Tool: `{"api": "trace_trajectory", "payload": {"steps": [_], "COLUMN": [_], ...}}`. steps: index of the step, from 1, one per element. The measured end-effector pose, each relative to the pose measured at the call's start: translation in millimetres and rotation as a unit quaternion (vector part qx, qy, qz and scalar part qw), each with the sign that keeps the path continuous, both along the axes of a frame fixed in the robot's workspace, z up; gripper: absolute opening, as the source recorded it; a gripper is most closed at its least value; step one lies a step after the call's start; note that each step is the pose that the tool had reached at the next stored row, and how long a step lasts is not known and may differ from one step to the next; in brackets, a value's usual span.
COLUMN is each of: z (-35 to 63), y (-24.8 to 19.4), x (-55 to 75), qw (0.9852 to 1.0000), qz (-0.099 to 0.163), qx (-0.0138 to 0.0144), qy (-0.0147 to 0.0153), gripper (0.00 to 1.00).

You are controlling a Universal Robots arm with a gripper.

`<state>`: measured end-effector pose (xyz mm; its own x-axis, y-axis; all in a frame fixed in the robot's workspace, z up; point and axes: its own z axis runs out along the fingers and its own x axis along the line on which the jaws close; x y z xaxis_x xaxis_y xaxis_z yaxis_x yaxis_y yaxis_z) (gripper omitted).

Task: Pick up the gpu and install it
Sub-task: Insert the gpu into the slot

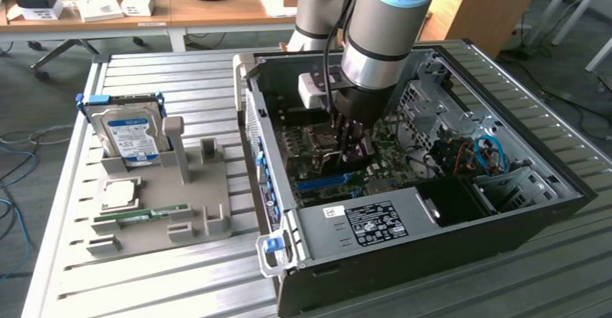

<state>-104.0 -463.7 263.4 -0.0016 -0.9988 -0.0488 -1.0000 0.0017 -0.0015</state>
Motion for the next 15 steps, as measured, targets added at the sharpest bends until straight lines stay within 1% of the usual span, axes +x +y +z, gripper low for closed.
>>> {"api": "trace_trajectory", "payload": {"steps": [6,15], "z": [-0.2,-0.2], "y": [0.0,-1.2], "x": [-2.2,-2.3], "qw": [1.0000,1.0000], "qz": [0.000,0.000], "qx": [0.0001,-0.0003], "qy": [0.0000,0.0000], "gripper": [0.26,0.26]}}
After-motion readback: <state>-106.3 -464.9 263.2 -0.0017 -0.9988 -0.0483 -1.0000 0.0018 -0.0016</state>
